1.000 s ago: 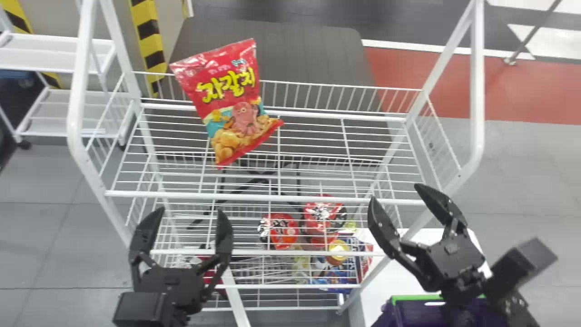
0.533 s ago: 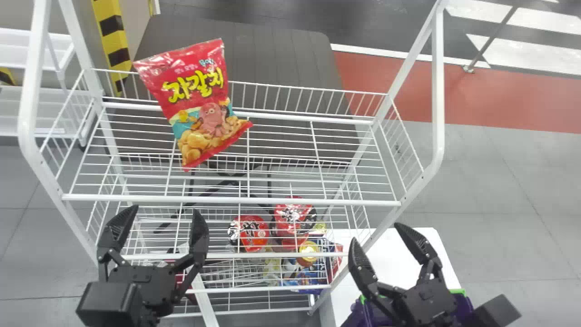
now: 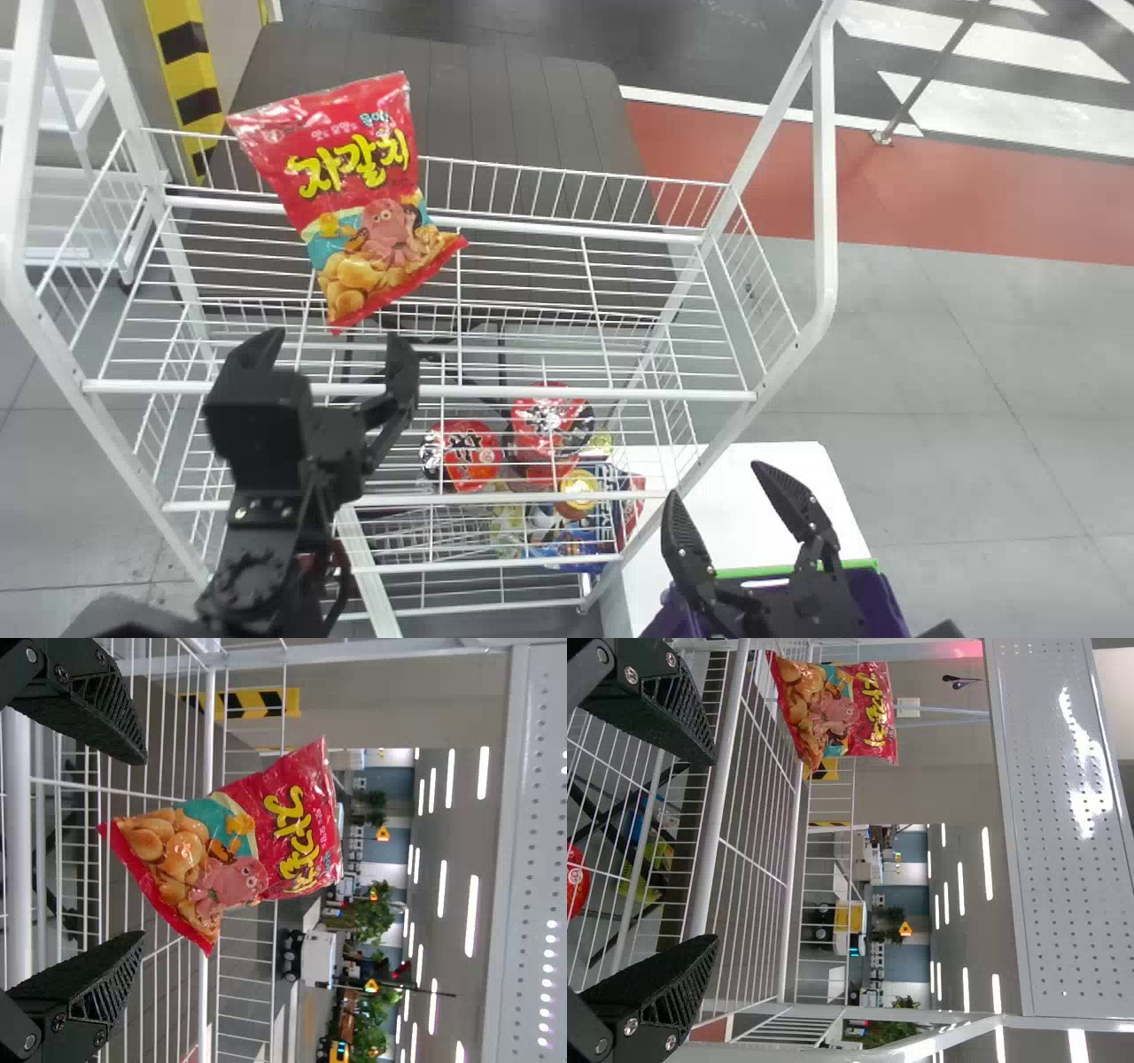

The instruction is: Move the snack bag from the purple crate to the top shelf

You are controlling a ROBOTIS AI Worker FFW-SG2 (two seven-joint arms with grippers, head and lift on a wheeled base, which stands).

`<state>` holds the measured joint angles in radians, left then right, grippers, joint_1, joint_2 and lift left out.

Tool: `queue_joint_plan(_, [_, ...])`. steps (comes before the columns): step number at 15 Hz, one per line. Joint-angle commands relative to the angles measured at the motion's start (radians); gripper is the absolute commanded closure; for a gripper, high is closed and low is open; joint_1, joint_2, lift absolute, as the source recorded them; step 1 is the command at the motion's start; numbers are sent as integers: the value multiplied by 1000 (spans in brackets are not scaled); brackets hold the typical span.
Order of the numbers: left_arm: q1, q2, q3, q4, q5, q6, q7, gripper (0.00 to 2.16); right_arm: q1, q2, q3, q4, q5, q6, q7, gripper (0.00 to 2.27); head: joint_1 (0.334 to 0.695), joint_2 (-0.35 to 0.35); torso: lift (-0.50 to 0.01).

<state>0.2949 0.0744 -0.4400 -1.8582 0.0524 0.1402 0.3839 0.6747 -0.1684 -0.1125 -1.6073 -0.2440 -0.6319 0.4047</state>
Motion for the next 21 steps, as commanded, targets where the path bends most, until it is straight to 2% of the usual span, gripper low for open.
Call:
queue_joint_plan(1, [-59,-24,-40,-6,41,34,46,130,-7,1,1,15,0,-19,5,120,695,-280,4])
queue_joint_plan(2, [-88,-30,-49,-7,76,43,82,134,-7,1,1,17,0,-22,5,124,695,-285,4])
queue_joint_plan(5, [-184,-45,-102,11,153,43,267,137,-17,1,4,32,-8,-41,14,124,695,-286,4])
queue_joint_plan(7, [-234,-77,-97,54,207,46,306,137,-24,1,5,44,-12,-53,29,124,695,-281,4])
queue_joint_plan(11, [-347,-77,-56,159,500,46,300,134,-24,1,10,46,-12,-84,29,124,695,-282,4])
queue_joint_plan(14, [-393,-77,-54,223,543,46,291,134,-24,0,11,61,-15,-120,29,124,695,-279,4])
queue_joint_plan(21, [-462,-77,-86,382,524,37,259,140,-32,-2,28,69,-23,-145,29,124,695,-280,4])
